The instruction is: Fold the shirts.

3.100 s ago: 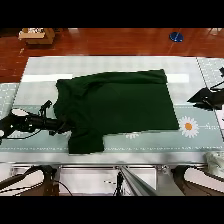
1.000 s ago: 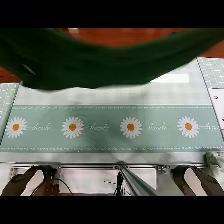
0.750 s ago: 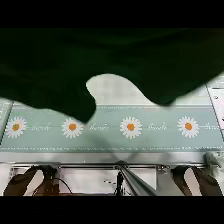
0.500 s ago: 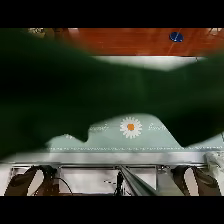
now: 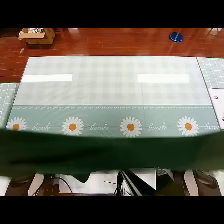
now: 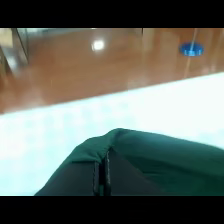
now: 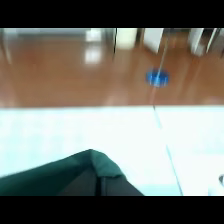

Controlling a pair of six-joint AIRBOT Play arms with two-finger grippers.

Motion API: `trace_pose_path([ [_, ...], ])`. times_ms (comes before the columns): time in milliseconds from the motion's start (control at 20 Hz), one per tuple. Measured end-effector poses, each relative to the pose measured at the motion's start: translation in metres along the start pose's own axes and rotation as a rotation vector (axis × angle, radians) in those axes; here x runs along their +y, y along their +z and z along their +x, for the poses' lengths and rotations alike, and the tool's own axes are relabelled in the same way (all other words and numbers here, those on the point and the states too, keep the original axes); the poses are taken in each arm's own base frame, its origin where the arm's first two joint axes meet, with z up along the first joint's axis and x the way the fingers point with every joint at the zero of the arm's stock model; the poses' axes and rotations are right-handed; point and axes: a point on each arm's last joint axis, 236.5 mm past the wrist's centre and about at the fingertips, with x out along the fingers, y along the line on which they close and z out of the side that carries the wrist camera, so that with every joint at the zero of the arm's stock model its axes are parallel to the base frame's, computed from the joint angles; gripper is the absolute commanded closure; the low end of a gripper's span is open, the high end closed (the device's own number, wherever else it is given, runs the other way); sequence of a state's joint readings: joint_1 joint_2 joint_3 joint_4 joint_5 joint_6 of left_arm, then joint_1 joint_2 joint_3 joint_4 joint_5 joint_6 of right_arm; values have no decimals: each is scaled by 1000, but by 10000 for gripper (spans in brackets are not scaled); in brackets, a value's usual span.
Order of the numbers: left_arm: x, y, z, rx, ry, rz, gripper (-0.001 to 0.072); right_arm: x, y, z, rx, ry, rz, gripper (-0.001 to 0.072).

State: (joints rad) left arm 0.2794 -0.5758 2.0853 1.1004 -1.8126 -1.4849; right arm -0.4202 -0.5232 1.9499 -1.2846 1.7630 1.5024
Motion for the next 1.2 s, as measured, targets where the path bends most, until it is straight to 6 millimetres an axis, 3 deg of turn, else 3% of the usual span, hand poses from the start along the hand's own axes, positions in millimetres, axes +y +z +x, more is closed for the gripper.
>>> trace_pose_path([
  [100, 12, -17, 31, 111, -23, -27, 681, -8, -12, 22, 99, 10, 5, 687],
  [200, 28, -45, 75, 267, -66, -65, 680, -16, -26, 57, 225, 30, 18, 687],
  [350, 45, -99, 151, 519, -172, -153, 680, -27, -53, 130, 449, 84, 53, 687],
  [600, 48, -168, 271, 779, -311, -244, 680, -40, -108, 266, 756, 177, 145, 686],
  [750, 47, -198, 339, 817, -334, -276, 680, -43, -130, 335, 796, 215, 209, 686],
  [900, 48, -214, 403, 763, -331, -321, 680, -43, -146, 393, 773, 233, 255, 687],
  [1050, 53, -222, 460, 666, -308, -395, 680, -37, -159, 440, 736, 237, 232, 686],
  [1200, 55, -237, 503, 611, -290, -456, 680, -28, -176, 484, 705, 222, 185, 686],
])
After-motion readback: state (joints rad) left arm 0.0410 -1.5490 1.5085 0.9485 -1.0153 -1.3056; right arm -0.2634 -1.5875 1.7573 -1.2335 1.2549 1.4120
